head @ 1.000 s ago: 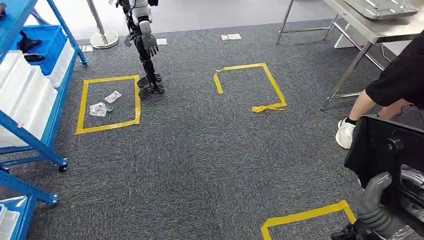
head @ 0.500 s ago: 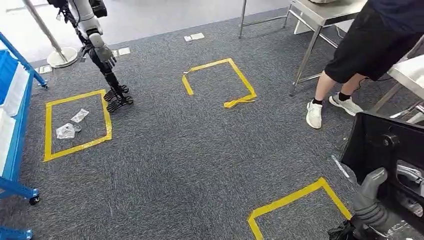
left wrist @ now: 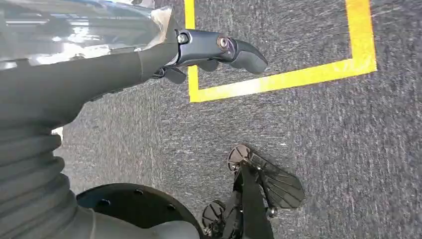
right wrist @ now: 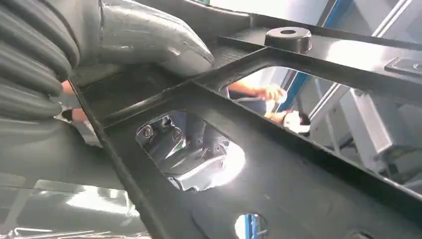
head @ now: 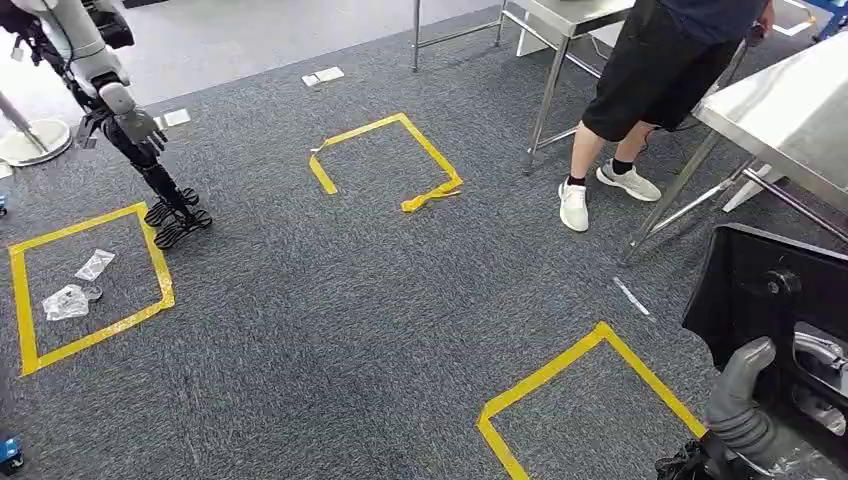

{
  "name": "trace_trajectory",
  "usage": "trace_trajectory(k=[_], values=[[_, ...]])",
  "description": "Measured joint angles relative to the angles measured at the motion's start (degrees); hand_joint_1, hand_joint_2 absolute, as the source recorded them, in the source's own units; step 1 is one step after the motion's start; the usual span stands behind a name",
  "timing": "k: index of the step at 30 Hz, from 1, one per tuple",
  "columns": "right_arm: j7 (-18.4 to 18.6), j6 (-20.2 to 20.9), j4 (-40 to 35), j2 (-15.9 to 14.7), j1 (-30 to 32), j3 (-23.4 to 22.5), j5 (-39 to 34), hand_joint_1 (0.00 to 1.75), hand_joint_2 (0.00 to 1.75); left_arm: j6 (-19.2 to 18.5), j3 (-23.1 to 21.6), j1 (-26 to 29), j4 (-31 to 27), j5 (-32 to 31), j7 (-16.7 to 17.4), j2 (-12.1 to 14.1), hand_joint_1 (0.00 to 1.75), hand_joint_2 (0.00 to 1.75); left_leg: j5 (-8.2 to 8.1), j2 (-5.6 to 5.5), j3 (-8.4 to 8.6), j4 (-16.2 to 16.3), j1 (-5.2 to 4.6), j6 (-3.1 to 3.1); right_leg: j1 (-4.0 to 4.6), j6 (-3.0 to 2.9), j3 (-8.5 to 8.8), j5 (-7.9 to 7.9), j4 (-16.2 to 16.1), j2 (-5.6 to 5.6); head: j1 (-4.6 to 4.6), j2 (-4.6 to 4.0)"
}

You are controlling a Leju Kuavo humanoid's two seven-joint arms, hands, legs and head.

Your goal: Take the parts from the cabinet and place them on the table.

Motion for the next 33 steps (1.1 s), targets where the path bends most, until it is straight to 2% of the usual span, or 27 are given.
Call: trace_trajectory(k=[2,3,5,7,8,9,10,11,12,13,14,15,16,17,18,19,21,23,24,25,26,28,29,30,31,32,33], values=[[0.0,0.1,0.0,0.0,0.0,0.0,0.0,1.75,1.75,-0.1,0.0,0.0,0.0,0.0,-0.1,-0.1,0.00,1.75,-0.40,1.17,0.50,0.0,0.00,-0.48,-0.24,0.99,6.10,3.51,-10.9,-2.62,0.00,0.00],[0.0,0.1,0.1,0.0,0.0,0.0,0.0,1.75,1.75,-0.1,0.0,0.0,0.0,0.0,-0.1,0.0,0.00,1.75,-0.73,1.58,0.82,0.0,-0.40,-0.96,0.05,0.47,6.79,3.94,-12.2,-4.97,-0.18,0.00],[0.0,0.1,0.1,0.1,-0.1,0.0,0.0,1.75,1.75,-0.1,0.0,0.0,0.0,0.0,-0.2,0.1,0.00,1.75,-1.29,2.32,1.22,-0.1,-0.44,-1.75,0.68,-0.86,7.24,4.04,-12.6,-3.70,-0.26,0.00],[0.0,0.1,0.1,0.0,0.0,0.0,0.0,1.75,1.75,-0.1,0.0,-0.1,0.0,0.0,-0.2,-0.1,0.00,1.75,-1.61,3.71,1.96,-0.5,-0.17,-2.36,1.13,-1.65,7.05,3.95,-12.7,-2.45,-0.22,0.00],[0.0,0.2,0.0,0.1,0.1,0.0,0.0,1.75,1.75,-0.1,0.0,-0.2,0.0,0.0,-0.2,-0.2,0.00,1.75,-2.17,2.52,1.80,0.0,0.36,-2.97,-0.26,-2.30,7.58,4.25,-13.1,-1.56,-0.28,0.00],[-0.1,0.2,0.0,0.2,0.0,0.0,0.0,1.75,1.75,-0.1,0.0,-0.2,0.0,0.0,-0.3,-0.2,0.00,1.75,-3.47,-0.17,1.17,1.9,0.33,-3.03,0.02,-2.57,7.64,4.20,-13.1,-1.04,-0.37,0.00],[-0.1,0.2,0.0,0.2,-0.1,0.0,0.0,1.75,1.75,-0.1,0.0,-0.1,0.0,0.0,-0.4,-0.2,0.00,1.75,-5.57,-1.79,-0.54,5.5,0.33,-2.93,0.08,-2.92,7.62,4.15,-13.1,-0.48,-0.52,0.00],[-0.1,0.2,0.0,0.3,0.0,0.1,0.0,1.75,1.75,0.0,0.0,0.0,0.0,0.1,-0.5,-0.2,0.00,1.75,-7.93,-2.73,-3.02,10.4,0.31,-2.87,0.25,-3.48,7.60,4.15,-13.1,0.09,-0.48,0.00],[-0.1,0.2,0.0,0.4,0.0,0.1,0.0,1.75,1.75,0.0,0.0,0.2,0.0,0.1,-0.6,-0.2,0.00,1.75,-9.65,-3.18,-5.53,15.0,0.30,-2.82,0.40,-3.55,7.56,4.10,-13.0,0.87,-0.52,0.00],[-0.1,0.2,0.0,0.5,0.2,0.1,0.0,1.75,1.75,0.0,0.0,0.3,0.0,0.1,-0.6,-0.2,0.00,1.75,-9.94,-3.34,-7.25,17.7,0.31,-2.75,0.50,-3.56,7.60,4.10,-13.0,1.76,-0.50,0.00],[-0.1,0.2,0.0,0.5,0.3,0.1,0.0,1.75,1.75,0.1,0.0,0.4,0.0,0.1,-0.6,-0.2,0.00,1.75,-8.76,-3.38,-7.60,17.4,0.31,-2.63,0.57,-3.55,7.71,4.09,-13.0,2.54,-0.46,0.00],[-0.2,0.2,0.0,0.5,0.4,0.1,0.0,1.75,1.75,0.1,0.0,0.4,0.0,0.2,-0.6,-0.2,0.00,1.75,-6.52,-3.47,-6.89,15.0,0.33,-2.48,0.57,-3.54,7.82,4.08,-13.0,3.32,-0.53,0.00],[-0.2,0.2,0.0,0.6,0.4,0.1,0.0,1.75,1.75,0.1,0.0,0.4,0.0,0.1,-0.6,0.0,0.00,1.75,-3.23,-3.81,-4.96,10.0,0.37,-2.26,0.57,-3.52,8.02,4.07,-13.0,4.24,-0.50,0.00],[-0.2,0.2,0.0,0.6,0.4,0.1,0.0,1.75,1.75,0.2,0.0,0.3,0.0,0.1,-0.6,0.0,0.00,1.75,-0.37,-5.49,-2.86,4.8,0.52,-2.10,0.52,-3.49,8.13,4.05,-13.0,4.97,-0.57,0.00],[-0.2,0.3,0.1,0.6,0.4,0.1,0.0,1.75,1.75,0.2,0.0,0.4,0.0,0.1,-0.6,0.1,0.00,1.75,0.35,-9.00,-1.81,1.7,0.69,-1.97,0.58,-3.22,7.99,3.93,-12.8,5.56,-0.57,0.00],[-0.2,0.3,0.1,0.6,0.3,0.2,0.0,1.75,1.75,0.3,0.0,0.4,0.0,0.0,-0.6,0.1,0.00,1.75,0.10,-9.02,-1.60,0.8,0.89,-2.14,1.18,-2.93,7.66,3.82,-12.4,6.06,-0.42,0.00],[-0.2,0.4,0.0,0.6,0.3,0.2,0.0,1.75,1.75,0.5,0.0,0.4,0.0,-0.1,-0.4,0.1,0.00,1.75,0.11,-8.12,-1.47,0.9,0.31,-1.94,0.64,-2.42,7.40,4.04,-12.8,6.86,-0.53,0.00],[-0.2,0.4,0.0,0.6,0.5,0.2,0.1,1.75,1.75,0.6,0.0,0.3,0.0,-0.4,0.2,0.1,0.00,1.75,0.31,-6.85,-1.17,0.6,-0.02,-1.06,0.32,-1.66,6.87,4.37,-13.1,8.22,-0.57,0.00],[-0.2,0.4,0.0,0.6,0.5,0.2,0.1,1.75,1.75,0.6,0.0,0.2,0.0,-0.5,0.4,0.0,0.00,1.75,0.77,-6.01,-0.72,0.1,0.44,-0.44,0.56,-1.49,6.54,4.25,-12.6,7.39,-0.50,0.00],[-0.2,0.3,0.0,0.6,0.5,0.1,0.0,1.75,1.75,0.6,0.0,0.2,0.0,-0.5,0.4,0.1,0.00,1.75,0.85,-5.44,-0.49,-0.1,0.18,-0.20,0.78,-1.58,5.81,3.51,-11.1,3.20,-0.44,0.00],[-0.2,0.3,0.0,0.6,0.3,0.1,0.0,1.75,1.75,0.6,0.0,0.2,0.0,-0.6,0.4,0.1,0.00,1.75,0.84,-4.56,-0.48,-0.1,0.15,0.05,0.85,-1.85,4.14,1.93,-7.9,1.36,-0.13,0.00],[-0.2,0.3,0.0,0.6,0.5,0.2,-0.1,1.75,1.75,0.3,0.0,0.3,0.0,-0.7,0.4,0.1,0.00,1.75,0.73,-2.77,-0.54,-0.1,-0.11,0.20,0.74,-2.11,-0.65,-1.54,1.4,0.49,-0.22,0.00],[-0.2,0.2,0.0,0.6,0.7,0.1,-0.2,1.75,1.75,0.1,0.0,0.4,0.0,-0.9,0.4,0.2,0.00,1.75,0.67,-1.96,-0.58,-0.1,-0.12,0.25,0.67,-1.95,-2.30,-2.27,4.6,0.43,-0.15,0.00],[-0.2,0.2,0.0,0.6,0.9,0.0,-0.2,1.75,1.75,0.1,0.0,0.3,0.0,-0.9,0.4,0.2,0.00,1.75,0.60,-1.23,-0.55,-0.1,-0.12,0.21,0.58,-1.62,-2.62,-1.98,5.0,0.39,-0.18,0.00],[-0.2,0.2,0.0,0.6,0.9,0.0,-0.3,1.75,1.75,0.0,0.0,0.3,0.0,-1.0,0.4,0.2,0.00,1.75,0.50,-0.46,-0.50,-0.1,-0.11,0.10,0.48,-1.06,-1.36,-0.76,2.6,0.24,-0.15,0.00],[-0.2,0.2,0.0,0.6,0.9,-0.1,-0.3,1.75,1.75,0.0,0.0,0.3,0.0,-1.1,0.4,0.3,0.00,1.75,0.37,0.24,-0.39,-0.1,-0.10,-0.05,0.35,-0.44,1.51,1.26,-2.7,-0.29,-0.13,0.00],[-0.2,0.2,0.0,0.6,0.9,-0.1,-0.3,1.75,1.75,0.0,0.0,0.3,0.0,-1.1,0.4,0.3,0.00,1.75,0.22,0.84,-0.16,-0.1,-0.09,-0.24,0.28,-0.04,4.91,3.11,-8.8,-1.60,-0.18,0.00]])
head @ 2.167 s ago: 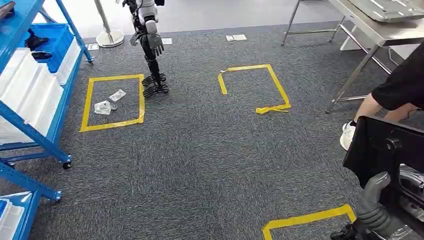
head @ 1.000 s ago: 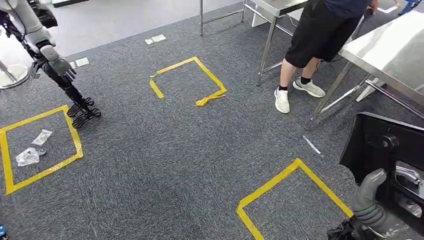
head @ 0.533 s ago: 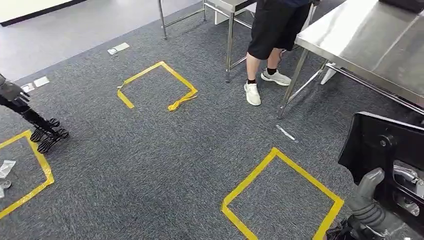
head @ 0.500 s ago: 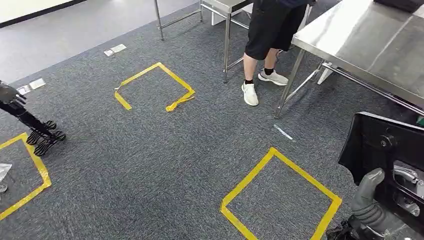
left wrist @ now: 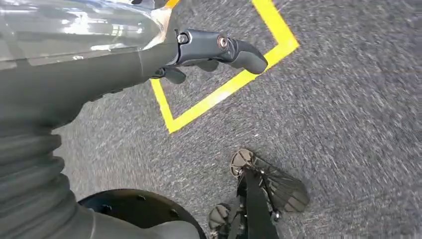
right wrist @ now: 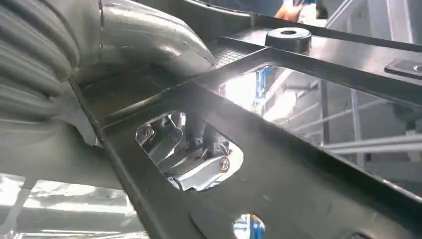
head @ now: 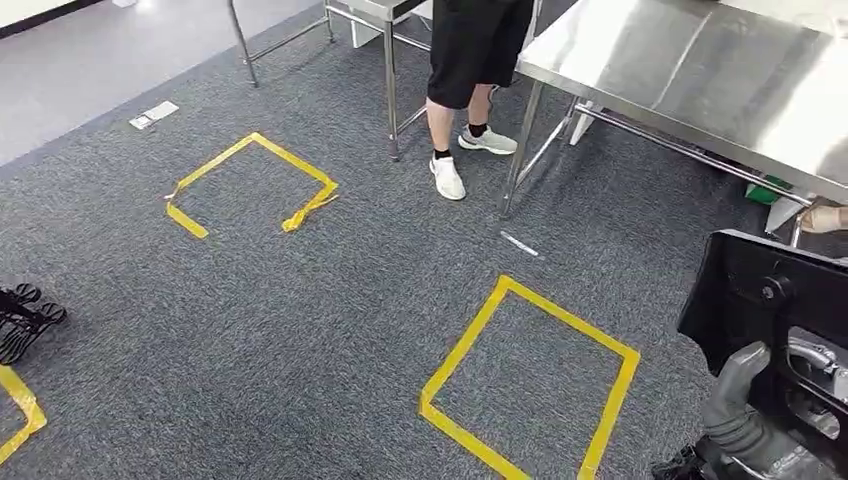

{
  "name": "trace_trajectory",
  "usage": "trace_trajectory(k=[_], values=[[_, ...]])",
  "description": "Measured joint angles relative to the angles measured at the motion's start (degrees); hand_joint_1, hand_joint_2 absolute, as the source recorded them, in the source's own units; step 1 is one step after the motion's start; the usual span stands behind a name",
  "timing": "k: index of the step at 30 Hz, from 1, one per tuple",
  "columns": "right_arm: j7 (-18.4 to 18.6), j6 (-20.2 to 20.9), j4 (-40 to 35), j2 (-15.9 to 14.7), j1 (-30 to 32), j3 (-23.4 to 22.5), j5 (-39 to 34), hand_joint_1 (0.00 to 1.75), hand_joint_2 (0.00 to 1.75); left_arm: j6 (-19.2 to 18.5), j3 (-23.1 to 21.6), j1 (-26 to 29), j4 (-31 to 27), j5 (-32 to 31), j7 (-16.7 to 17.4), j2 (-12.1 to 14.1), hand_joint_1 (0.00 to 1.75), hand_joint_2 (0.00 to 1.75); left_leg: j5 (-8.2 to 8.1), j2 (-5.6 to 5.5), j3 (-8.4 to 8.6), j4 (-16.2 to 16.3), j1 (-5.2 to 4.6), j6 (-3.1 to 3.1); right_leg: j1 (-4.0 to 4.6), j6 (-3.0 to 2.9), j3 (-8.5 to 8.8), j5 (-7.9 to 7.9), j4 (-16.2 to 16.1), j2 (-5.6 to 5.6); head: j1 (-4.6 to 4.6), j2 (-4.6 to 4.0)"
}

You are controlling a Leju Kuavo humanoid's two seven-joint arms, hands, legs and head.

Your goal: Take the parts from the cabinet and place them on the table.

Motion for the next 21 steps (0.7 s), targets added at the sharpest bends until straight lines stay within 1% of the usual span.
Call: trace_trajectory(k=[1,2,3,4,5,6,7,8,9,10,11,12,13,14,15,16,17,21], values=[[0.0,0.0,0.0,0.0,0.0,0.0,0.0,1.75,1.75,0.0,0.0,0.0,0.0,0.0,0.0,0.0,0.00,1.75,-0.20,0.48,0.39,0.0,-0.17,-0.32,0.09,-0.29,2.42,0.66,-4.3,-2.94,0.09,0.00],[0.0,0.0,0.0,0.0,0.0,0.0,0.0,1.75,1.75,0.0,0.0,0.0,0.0,0.0,0.0,0.1,0.00,1.75,-0.60,0.81,0.47,-0.1,-0.66,-0.83,0.59,-0.63,2.82,0.85,-4.1,-3.99,0.02,0.00],[0.0,0.0,-0.1,0.0,-0.1,0.0,0.0,1.75,1.75,0.0,0.0,0.0,0.0,0.0,0.0,0.1,0.00,1.75,-0.74,1.23,0.81,-0.1,-0.51,-1.14,0.82,-1.36,2.65,0.82,-4.0,-2.95,-0.15,0.00],[0.0,0.0,-0.1,0.0,0.0,0.0,0.0,1.75,1.75,0.0,0.0,-0.1,0.0,0.0,-0.1,0.1,0.00,1.75,-0.86,1.97,1.18,-0.2,-0.46,-1.42,1.03,-1.76,2.40,0.79,-3.9,-2.43,-0.20,0.00],[0.0,0.0,-0.1,0.0,0.1,-0.1,0.0,1.75,1.75,0.0,0.0,-0.2,0.0,0.0,-0.1,0.0,0.00,1.75,-0.93,2.68,1.53,-0.4,-0.32,-1.74,1.25,-2.12,2.10,0.74,-4.0,-1.64,-0.13,0.00],[0.0,0.0,-0.3,0.0,0.1,-0.2,0.0,1.75,1.75,0.0,-0.1,-0.2,0.0,0.0,-0.1,0.0,0.00,1.75,-1.47,3.14,1.75,-0.4,-0.19,-2.38,0.41,-2.81,3.07,1.07,-4.5,-0.63,-0.22,0.00],[0.0,0.0,-0.4,0.1,0.2,-0.2,0.0,1.75,1.75,0.0,-0.1,-0.3,0.0,0.0,-0.1,0.0,0.00,1.75,-2.35,0.39,1.43,0.9,0.13,-2.65,0.06,-3.02,3.11,1.11,-4.6,-0.05,-0.44,0.00],[0.0,0.0,-0.4,0.1,0.0,-0.3,0.0,1.75,1.75,-0.1,-0.1,-0.3,0.0,-0.1,-0.1,0.0,0.00,1.75,-4.55,-2.11,-0.06,4.3,0.25,-2.64,-0.03,-3.78,3.11,1.19,-4.6,0.50,-0.79,0.00],[0.0,0.0,-0.4,0.2,0.0,-0.3,0.0,1.75,1.75,-0.1,-0.1,-0.2,0.0,-0.1,-0.1,0.0,0.00,1.75,-6.72,-3.44,-2.19,8.6,0.24,-2.68,0.04,-4.04,3.06,1.19,-4.6,1.05,-0.77,0.00],[0.0,0.0,-0.4,0.2,0.1,-0.3,0.0,1.75,1.75,-0.1,-0.1,-0.1,0.0,-0.1,-0.1,0.0,0.00,1.75,-8.77,-4.13,-4.77,13.5,0.21,-2.74,0.18,-4.06,2.98,1.19,-4.6,1.88,-0.81,0.00],[0.0,0.0,-0.4,0.3,0.1,-0.3,0.0,1.75,1.75,-0.1,-0.1,0.0,0.0,-0.1,-0.1,0.0,0.00,1.75,-9.64,-4.32,-6.70,16.9,0.22,-2.77,0.33,-4.06,2.97,1.19,-4.6,2.67,-0.81,0.00],[0.0,0.0,-0.4,0.3,0.1,-0.3,0.0,1.75,1.75,-0.1,-0.1,0.1,0.0,-0.1,-0.1,0.0,0.00,1.75,-9.12,-4.34,-7.44,17.8,0.23,-2.74,0.36,-4.06,3.04,1.19,-4.6,3.40,-0.79,0.00],[0.0,0.0,-0.4,0.3,0.1,-0.3,0.0,1.75,1.75,-0.1,-0.1,0.1,0.0,0.0,-0.1,0.0,0.00,1.75,-7.21,-4.36,-7.03,16.1,0.23,-2.66,0.38,-4.05,3.14,1.19,-4.6,4.20,-0.81,0.00],[0.0,0.0,-0.4,0.3,0.2,-0.3,0.0,1.75,1.75,-0.1,-0.1,0.1,0.0,0.0,-0.1,0.0,0.00,1.75,-4.57,-4.48,-5.51,12.4,0.23,-2.53,0.38,-4.03,3.27,1.18,-4.5,4.93,-0.85,0.00],[0.0,0.0,-0.4,0.3,0.2,-0.3,0.0,1.75,1.75,-0.1,-0.1,0.1,0.0,0.0,-0.1,0.1,0.00,1.75,-1.56,-5.00,-3.12,6.9,0.29,-2.35,0.37,-4.00,3.41,1.19,-4.5,5.68,-0.81,0.00],[0.0,0.0,-0.4,0.3,0.1,-0.3,0.0,1.75,1.75,-0.2,-0.1,0.1,0.0,0.0,-0.1,0.2,0.00,1.75,0.59,-6.78,-0.90,2.1,0.43,-2.16,0.33,-3.95,3.43,1.19,-4.5,6.32,-0.90,0.00],[0.0,0.0,-0.4,0.3,0.1,-0.3,0.0,1.75,1.75,-0.4,-0.1,0.0,0.0,-0.1,-0.1,0.3,0.00,1.75,-0.33,-9.13,-0.12,0.1,0.55,-2.15,0.93,-3.59,3.10,1.14,-4.2,6.80,-0.83,0.00],[0.0,0.0,-0.4,0.3,0.1,-0.3,0.0,1.75,1.75,-0.5,-0.1,0.0,0.0,-0.1,-0.1,0.3,0.00,1.75,-0.31,-9.09,-0.11,0.1,0.55,-2.16,0.96,-3.56,3.08,1.14,-4.2,6.83,-0.81,0.00]])
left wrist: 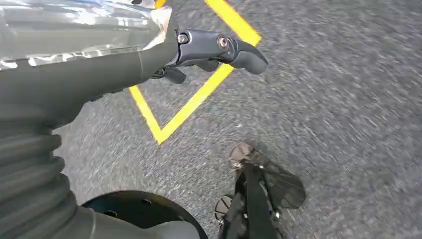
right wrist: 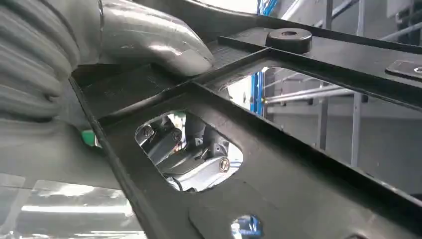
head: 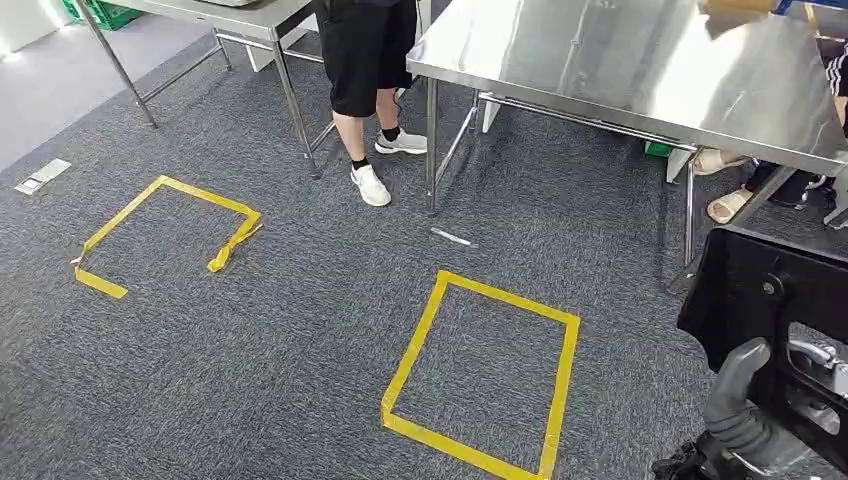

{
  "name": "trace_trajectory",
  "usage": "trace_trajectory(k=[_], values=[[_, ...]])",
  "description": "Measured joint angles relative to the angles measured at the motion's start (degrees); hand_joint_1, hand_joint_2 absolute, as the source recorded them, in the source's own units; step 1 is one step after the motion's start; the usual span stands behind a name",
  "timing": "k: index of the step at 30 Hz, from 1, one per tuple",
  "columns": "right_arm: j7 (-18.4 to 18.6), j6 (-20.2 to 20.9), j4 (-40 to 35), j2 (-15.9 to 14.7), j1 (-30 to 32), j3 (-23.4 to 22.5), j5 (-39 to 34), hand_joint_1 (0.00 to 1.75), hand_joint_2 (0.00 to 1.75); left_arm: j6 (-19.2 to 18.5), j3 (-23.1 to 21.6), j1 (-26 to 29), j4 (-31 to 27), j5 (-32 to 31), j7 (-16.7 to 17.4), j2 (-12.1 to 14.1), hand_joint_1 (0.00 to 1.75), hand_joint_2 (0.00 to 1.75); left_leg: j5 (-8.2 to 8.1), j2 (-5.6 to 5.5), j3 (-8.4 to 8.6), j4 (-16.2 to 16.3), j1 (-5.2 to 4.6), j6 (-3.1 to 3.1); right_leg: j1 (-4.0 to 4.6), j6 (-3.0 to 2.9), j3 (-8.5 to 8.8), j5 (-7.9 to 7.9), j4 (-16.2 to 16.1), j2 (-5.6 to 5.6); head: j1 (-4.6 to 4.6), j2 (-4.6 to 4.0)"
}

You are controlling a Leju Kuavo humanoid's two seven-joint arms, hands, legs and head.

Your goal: Take the parts from the cabinet and place them on the table.

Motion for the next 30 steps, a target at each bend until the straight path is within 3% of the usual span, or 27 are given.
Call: trace_trajectory(k=[1,2,3,5,6,7,8,9,10,11,13,15,16,17,18,20,21,22,23,24,26,27,28,29,30], values=[[0.0,0.0,0.0,0.0,0.0,0.0,0.0,1.75,1.75,0.0,0.0,0.0,0.0,0.0,0.0,0.0,0.00,1.75,0.04,0.10,-0.01,0.0,0.00,0.01,0.04,0.03,-0.04,0.00,0.0,0.08,0.00,0.00],[-0.1,0.0,0.0,0.0,0.2,0.0,0.0,1.75,1.75,-0.7,-0.1,0.0,0.0,0.1,-0.7,0.1,0.00,1.75,0.41,2.29,-0.02,-0.1,-0.84,1.22,-0.63,1.47,-0.95,0.53,-0.5,1.96,-0.06,0.00],[-0.1,0.1,0.0,0.0,-0.1,-0.1,0.0,1.75,1.75,-0.7,-0.1,-0.1,0.0,0.1,-1.3,0.1,0.00,1.75,1.17,4.77,0.58,-1.0,-0.41,2.30,-0.26,1.22,-4.48,-3.21,6.6,-3.85,0.55,0.00],[-0.1,0.2,0.0,0.0,0.0,-0.1,0.0,1.75,1.75,-0.6,-0.1,0.0,0.0,0.2,-1.4,0.0,0.00,1.75,1.07,6.32,0.48,-1.0,-0.51,2.36,-0.52,1.33,-8.81,-6.39,15.5,-4.60,0.48,0.00],[-0.1,0.3,0.1,-0.1,0.0,-0.1,0.0,1.75,1.75,-0.5,-0.1,0.0,0.0,0.2,-1.4,0.1,0.00,1.75,1.04,7.12,0.45,-1.0,-0.51,2.36,-0.73,1.77,-9.96,-6.67,17.7,-4.74,0.55,0.00],[-0.1,0.5,0.2,-0.2,0.0,-0.1,-0.1,1.75,1.75,-0.2,-0.1,0.0,0.0,0.6,-1.4,0.0,0.00,1.75,0.92,7.90,0.47,-1.0,-0.46,2.27,-1.04,2.45,-9.48,-5.87,16.5,-4.96,0.50,0.00],[-0.1,0.7,0.3,-0.3,-0.1,-0.1,-0.2,1.75,1.75,0.1,-0.1,0.0,0.0,0.7,-1.4,-0.1,0.00,1.75,0.79,8.47,0.55,-1.0,-0.39,2.10,-1.30,3.12,-7.70,-4.47,13.3,-5.29,0.55,0.00],[-0.1,0.8,0.4,-0.4,-0.1,-0.1,-0.2,1.75,1.75,0.3,-0.1,0.0,0.0,0.8,-1.4,-0.2,0.00,1.75,0.62,9.07,0.73,-1.0,-0.30,1.84,-1.60,3.88,-4.81,-2.52,7.8,-6.18,0.53,0.00],[-0.1,0.8,0.5,-0.5,-0.2,-0.1,-0.3,1.75,1.75,0.6,-0.1,0.0,0.0,0.9,-1.4,-0.3,0.00,1.75,0.40,9.55,0.98,-0.9,-0.34,1.49,-1.72,4.44,-1.82,-0.97,2.4,-8.43,0.53,0.00],[-0.1,0.8,0.6,-0.5,-0.4,-0.1,-0.3,1.75,1.75,0.7,-0.1,0.0,0.0,0.9,-1.4,-0.2,0.00,1.75,0.09,10.03,1.20,-0.8,-0.75,1.05,-1.58,4.07,-0.79,-0.63,0.2,-11.73,0.79,0.00],[-0.1,0.8,0.9,-0.6,-0.7,0.0,-0.4,1.75,1.75,0.9,-0.1,-0.1,0.0,0.9,-1.2,-0.4,0.00,1.75,-0.56,10.99,1.55,-0.9,-1.00,0.27,-1.08,2.81,-0.16,-0.43,0.2,-10.34,0.24,0.00],[-0.1,0.7,0.9,-0.9,-0.7,-0.1,-0.4,1.75,1.75,1.1,-0.1,-0.3,0.0,0.8,-1.1,-0.5,0.00,1.75,-0.79,12.60,2.52,-1.4,-0.62,-0.43,-0.62,1.94,-0.34,-0.50,0.1,-8.83,0.37,0.00],[-0.1,0.6,0.9,-0.9,-0.7,-0.1,-0.4,1.75,1.75,1.1,-0.1,-0.4,0.0,0.7,-1.0,-0.5,0.00,1.75,-1.32,12.01,2.73,-1.0,-0.09,-1.04,-1.94,1.24,0.12,-0.25,-0.2,-7.89,0.20,0.00],[-0.1,0.4,0.8,-0.9,-0.8,-0.1,-0.5,1.75,1.75,1.1,-0.1,-0.5,0.0,0.7,-1.0,-0.5,0.00,1.75,-2.80,8.47,2.09,0.9,0.01,-1.20,-1.70,0.98,0.14,-0.31,-0.2,-7.23,0.07,0.00],[-0.1,0.2,0.9,-1.0,-0.8,-0.1,-0.7,1.75,1.75,1.2,-0.1,-0.5,0.0,0.6,-0.8,-0.5,0.00,1.75,-5.06,6.51,0.35,4.5,0.06,-1.10,-1.65,0.30,0.07,-0.21,-0.2,-6.68,-0.06,0.00],[-0.1,0.1,0.9,-0.9,-0.8,0.1,-0.8,1.75,1.75,1.3,-0.1,-0.2,0.0,0.6,-0.5,-0.4,0.00,1.75,-9.04,5.00,-4.41,13.6,0.04,-1.11,-1.28,-0.11,-0.10,-0.23,-0.1,-5.59,-0.13,0.00],[-0.2,0.1,0.9,-1.0,-0.7,0.1,-0.8,1.75,1.75,1.3,-0.1,-0.1,0.0,0.6,-0.5,-0.4,0.00,1.75,-9.53,4.84,-6.44,16.7,0.05,-1.08,-1.10,-0.11,-0.10,-0.23,-0.1,-4.84,-0.11,0.00],[-0.2,-0.1,1.0,-1.0,-0.7,0.1,-0.5,1.75,1.75,1.3,-0.1,-0.1,0.0,0.5,-0.5,-0.4,0.00,1.75,-8.48,4.83,-6.95,16.8,0.05,-1.01,-1.02,-0.11,-0.01,-0.24,-0.1,-4.37,-0.09,0.00],[-0.2,-0.5,1.0,-1.0,-0.7,0.1,0.3,1.75,1.75,1.3,-0.1,-0.1,0.0,0.5,-0.4,-0.4,0.00,1.75,-6.00,4.82,-6.18,14.0,0.05,-0.81,-0.98,-0.09,0.12,-0.25,-0.1,-3.95,-0.11,0.00],[-0.2,-0.6,1.0,-1.0,-0.7,0.2,0.7,1.75,1.75,1.3,-0.1,-0.2,0.0,0.5,-0.4,-0.4,0.00,1.75,-3.02,4.80,-4.33,9.4,0.05,-0.56,-0.98,-0.06,0.25,-0.27,-0.1,-3.64,-0.11,0.00],[-0.2,-0.6,1.0,-1.1,-0.7,0.4,1.0,1.75,1.75,1.2,-0.1,-0.2,0.0,0.5,-0.4,-0.3,0.00,1.75,0.65,4.34,-0.56,0.4,0.05,0.08,-0.98,-0.01,0.31,-0.27,-0.1,-3.32,-0.13,0.00],[-0.2,-0.6,1.0,-1.1,-0.7,0.5,1.2,1.75,1.75,0.9,-0.1,-0.3,0.0,0.5,-0.4,-0.2,0.00,1.75,0.51,4.31,-0.61,0.0,-0.30,0.02,-0.24,0.44,0.17,-0.48,0.1,-3.19,-0.06,0.02],[-0.2,-0.6,1.0,-1.2,-0.8,0.6,1.3,1.75,1.75,0.7,-0.1,-0.3,0.0,0.6,-0.5,-0.3,0.00,1.75,0.73,4.41,-0.69,-0.2,-0.30,0.08,-0.37,0.60,0.01,-0.51,0.1,-3.17,0.00,0.00],[-0.2,-0.6,1.0,-1.4,-0.7,0.7,1.4,1.75,1.75,0.6,-0.1,-0.3,0.0,0.6,-0.5,-0.4,0.00,1.75,0.85,4.42,-0.67,-0.2,-0.39,-0.16,0.00,0.22,-0.41,-0.89,0.2,-3.24,0.00,0.00],[-0.2,-0.6,1.0,-1.4,-0.7,0.8,1.4,1.75,1.75,0.6,-0.1,-0.3,0.0,0.6,-0.5,-0.4,0.00,1.75,0.85,4.39,-0.61,-0.2,-0.64,-0.08,-0.19,0.26,-0.32,-0.83,0.1,-3.26,0.00,0.00]])
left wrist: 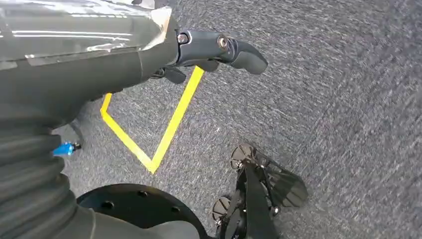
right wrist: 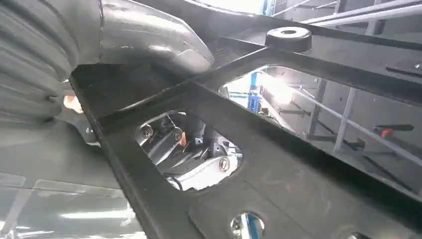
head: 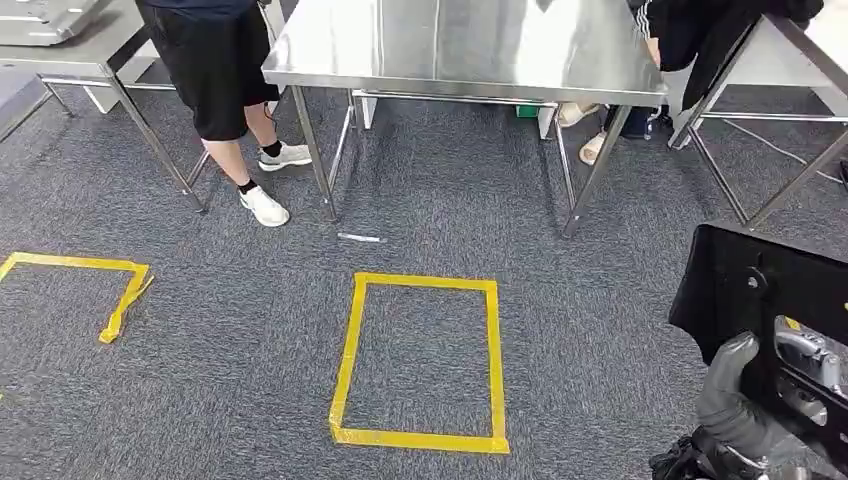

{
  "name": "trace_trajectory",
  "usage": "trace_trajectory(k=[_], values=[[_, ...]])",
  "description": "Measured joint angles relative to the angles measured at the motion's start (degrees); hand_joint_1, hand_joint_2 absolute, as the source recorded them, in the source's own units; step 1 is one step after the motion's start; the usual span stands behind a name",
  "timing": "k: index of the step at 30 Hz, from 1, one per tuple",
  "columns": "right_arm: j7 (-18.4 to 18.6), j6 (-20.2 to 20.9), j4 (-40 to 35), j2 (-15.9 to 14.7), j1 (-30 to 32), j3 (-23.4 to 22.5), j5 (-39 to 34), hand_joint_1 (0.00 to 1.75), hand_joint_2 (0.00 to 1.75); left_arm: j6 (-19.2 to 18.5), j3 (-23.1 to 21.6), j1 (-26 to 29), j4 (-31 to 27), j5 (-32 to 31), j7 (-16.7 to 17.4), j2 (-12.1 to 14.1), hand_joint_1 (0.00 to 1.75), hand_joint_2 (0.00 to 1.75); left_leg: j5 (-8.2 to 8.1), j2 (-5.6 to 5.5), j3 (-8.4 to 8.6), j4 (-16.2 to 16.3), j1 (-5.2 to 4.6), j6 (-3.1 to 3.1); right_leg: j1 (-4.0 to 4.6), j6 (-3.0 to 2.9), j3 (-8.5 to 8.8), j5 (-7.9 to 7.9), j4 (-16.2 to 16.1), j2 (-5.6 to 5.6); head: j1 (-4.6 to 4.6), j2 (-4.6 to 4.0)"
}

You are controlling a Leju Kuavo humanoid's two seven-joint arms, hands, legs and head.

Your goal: Take the parts from the cabinet and place them on the table.

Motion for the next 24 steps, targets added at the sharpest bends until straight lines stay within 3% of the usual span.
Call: trace_trajectory(k=[2,5,12,24], values=[[0.0,0.0,0.0,-0.2,0.0,0.2,0.0,1.75,1.75,0.0,0.0,0.0,0.0,0.0,0.0,0.0,0.00,1.75,0.02,-0.01,-0.01,0.0,-0.34,0.59,-0.15,0.10,0.15,0.06,-0.2,-0.04,-0.02,0.00],[0.0,0.0,0.0,-0.3,0.0,0.4,0.0,1.75,1.75,0.0,0.0,0.0,0.0,0.0,0.0,0.0,0.00,1.75,0.09,0.00,-0.09,0.1,-0.45,0.80,-0.28,0.68,0.67,0.43,-0.5,-0.04,-0.04,0.00],[0.0,-0.3,0.0,-0.3,0.0,0.4,0.6,1.75,1.75,0.0,0.0,0.0,0.0,0.0,-0.2,0.0,0.00,1.75,-0.07,0.00,-0.15,0.1,-0.45,1.06,-0.28,1.13,0.65,0.40,-0.6,-0.04,-0.02,0.00],[0.2,-0.6,0.0,-0.3,0.3,0.5,1.1,1.75,1.75,1.2,-0.7,0.0,0.0,-0.5,-0.5,0.2,0.00,1.75,-0.22,0.00,-0.23,0.2,-0.46,1.19,-0.35,1.41,0.68,0.41,-0.7,-0.04,-0.04,0.00]])
